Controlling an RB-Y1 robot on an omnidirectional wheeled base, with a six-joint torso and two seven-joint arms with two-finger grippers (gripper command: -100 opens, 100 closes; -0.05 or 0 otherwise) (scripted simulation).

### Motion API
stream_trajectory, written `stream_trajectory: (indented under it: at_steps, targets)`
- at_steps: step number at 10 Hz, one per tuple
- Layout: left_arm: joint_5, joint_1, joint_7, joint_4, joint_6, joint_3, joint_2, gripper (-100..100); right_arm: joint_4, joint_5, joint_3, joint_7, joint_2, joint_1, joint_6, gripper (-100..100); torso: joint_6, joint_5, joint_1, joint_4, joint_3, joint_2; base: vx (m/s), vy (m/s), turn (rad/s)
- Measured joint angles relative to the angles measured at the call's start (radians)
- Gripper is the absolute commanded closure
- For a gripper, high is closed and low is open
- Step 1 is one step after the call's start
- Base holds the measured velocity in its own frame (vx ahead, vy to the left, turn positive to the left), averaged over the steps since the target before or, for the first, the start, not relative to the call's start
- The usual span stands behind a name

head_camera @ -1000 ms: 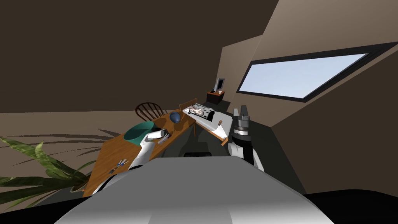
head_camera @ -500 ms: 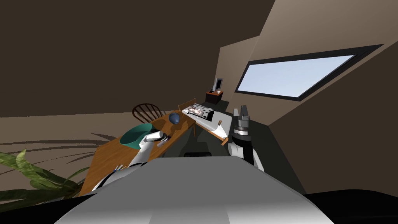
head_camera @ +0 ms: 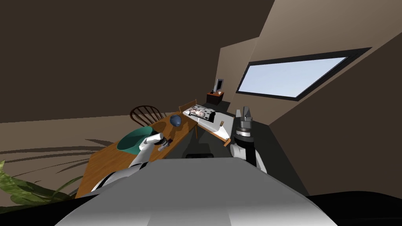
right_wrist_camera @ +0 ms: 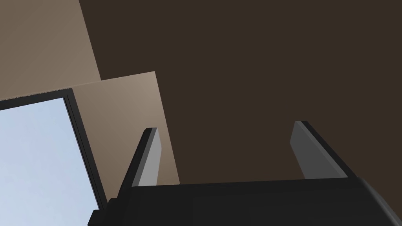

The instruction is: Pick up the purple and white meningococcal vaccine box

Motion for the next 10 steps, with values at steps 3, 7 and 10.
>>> stream_trajectory:
  at_steps: [3, 7, 10]
  targets:
    - [0.009, -0.013, 0.013, 0.06, 0.074, 0.014, 0.02, -100, 0.0, 0.0, 0.0, 0.0, 0.0, 0.0, 0.0, 0, 0.0, 0.0, 0.0, 0.0, 0.0, 0.0, 0.026, 0.043, -0.043]
    - [0.02, -0.038, 0.018, 0.14, 0.128, 0.029, 0.051, -100, 0.0, 0.0, 0.0, 0.0, 0.0, 0.0, 0.0, 0, 0.0, 0.0, -0.002, 0.0, 0.001, 0.001, 0.014, 0.027, -0.035]
    - [0.045, -0.023, 0.012, 0.141, 0.122, 0.015, 0.065, -100, 0.0, 0.0, 0.0, 0.0, 0.0, 0.0, 0.0, 0, 0.0, -0.001, -0.005, 0.0, 0.0, -0.001, 0.063, -0.031, 0.037]
